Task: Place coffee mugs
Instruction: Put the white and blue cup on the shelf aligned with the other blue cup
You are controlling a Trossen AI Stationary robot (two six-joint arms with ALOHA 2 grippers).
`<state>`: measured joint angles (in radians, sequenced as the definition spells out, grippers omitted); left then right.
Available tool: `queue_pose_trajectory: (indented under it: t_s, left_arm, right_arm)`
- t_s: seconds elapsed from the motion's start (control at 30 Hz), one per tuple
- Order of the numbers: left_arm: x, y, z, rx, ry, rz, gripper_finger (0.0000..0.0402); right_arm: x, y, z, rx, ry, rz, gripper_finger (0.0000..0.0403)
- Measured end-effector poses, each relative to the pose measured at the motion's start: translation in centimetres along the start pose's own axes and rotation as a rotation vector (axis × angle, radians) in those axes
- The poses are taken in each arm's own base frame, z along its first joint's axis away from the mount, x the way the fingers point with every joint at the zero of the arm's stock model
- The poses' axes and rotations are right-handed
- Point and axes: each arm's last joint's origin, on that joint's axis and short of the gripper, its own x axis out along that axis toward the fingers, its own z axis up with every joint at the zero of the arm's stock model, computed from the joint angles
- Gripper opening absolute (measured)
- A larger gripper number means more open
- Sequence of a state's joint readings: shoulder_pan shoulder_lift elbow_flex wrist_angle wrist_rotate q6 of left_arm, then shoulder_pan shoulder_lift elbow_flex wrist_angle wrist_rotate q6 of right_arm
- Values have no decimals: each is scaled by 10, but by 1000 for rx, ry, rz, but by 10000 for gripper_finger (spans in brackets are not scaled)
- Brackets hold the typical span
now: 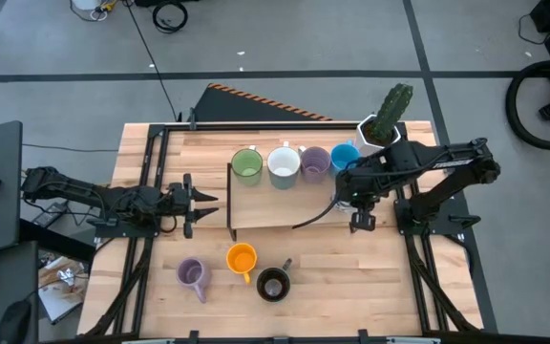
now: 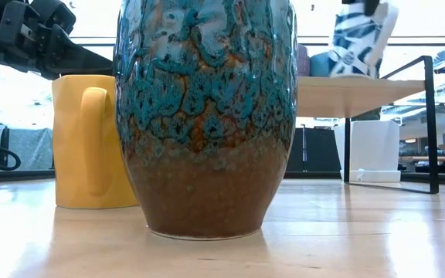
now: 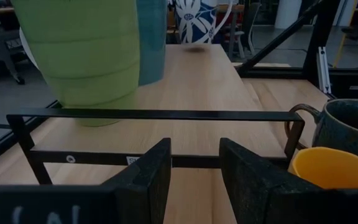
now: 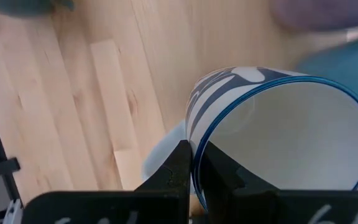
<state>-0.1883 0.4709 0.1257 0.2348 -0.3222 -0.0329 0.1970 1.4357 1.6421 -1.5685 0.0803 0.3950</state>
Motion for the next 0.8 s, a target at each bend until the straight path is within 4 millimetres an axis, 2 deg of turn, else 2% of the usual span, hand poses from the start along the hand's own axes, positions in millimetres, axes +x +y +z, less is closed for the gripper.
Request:
queue_pose_trajectory:
  t_s: [0.23,0.6,0.8]
  left_arm:
    - [0,0,0,0,0,0,142]
    - [0,0,0,-6,0,0,142]
    - [0,0,0,-7,0,0,142]
  right_arm:
    - [4,-8,-18,46,2,-21,27]
    - [7,-7,-16,19,2,-36,37]
    - [8,-6,-13,36,-16,-28,55]
